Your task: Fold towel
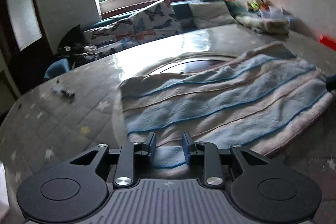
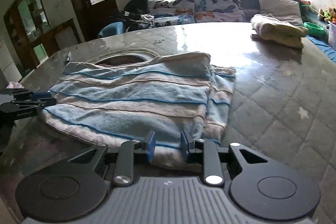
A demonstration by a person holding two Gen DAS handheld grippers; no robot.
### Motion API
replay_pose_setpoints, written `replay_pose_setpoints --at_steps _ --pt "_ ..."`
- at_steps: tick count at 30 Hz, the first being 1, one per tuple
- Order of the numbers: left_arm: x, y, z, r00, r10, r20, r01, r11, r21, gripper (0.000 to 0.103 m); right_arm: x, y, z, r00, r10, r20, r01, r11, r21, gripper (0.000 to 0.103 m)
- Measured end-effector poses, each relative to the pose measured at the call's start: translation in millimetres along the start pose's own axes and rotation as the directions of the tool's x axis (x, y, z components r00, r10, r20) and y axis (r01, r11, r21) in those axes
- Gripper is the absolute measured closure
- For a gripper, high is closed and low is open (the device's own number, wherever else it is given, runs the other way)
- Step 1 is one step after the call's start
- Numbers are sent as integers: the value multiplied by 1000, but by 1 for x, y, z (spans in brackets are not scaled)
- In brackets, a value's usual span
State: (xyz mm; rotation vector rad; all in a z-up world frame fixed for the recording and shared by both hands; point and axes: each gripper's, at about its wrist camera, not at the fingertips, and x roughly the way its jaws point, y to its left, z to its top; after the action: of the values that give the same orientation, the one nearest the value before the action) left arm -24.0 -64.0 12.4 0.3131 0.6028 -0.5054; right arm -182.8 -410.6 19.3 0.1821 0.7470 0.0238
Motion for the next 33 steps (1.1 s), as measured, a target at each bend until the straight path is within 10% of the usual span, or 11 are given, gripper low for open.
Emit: replay_pose_setpoints --at_steps 19,33 --pt "-28 8 -8 996 -89 16 91 986 -138 73 -11 7 -15 993 -112 -48 108 990 -85 77" --pt "-2 26 31 998 -69 7 69 988 -136 70 8 5 20 999 -40 9 41 998 -57 71"
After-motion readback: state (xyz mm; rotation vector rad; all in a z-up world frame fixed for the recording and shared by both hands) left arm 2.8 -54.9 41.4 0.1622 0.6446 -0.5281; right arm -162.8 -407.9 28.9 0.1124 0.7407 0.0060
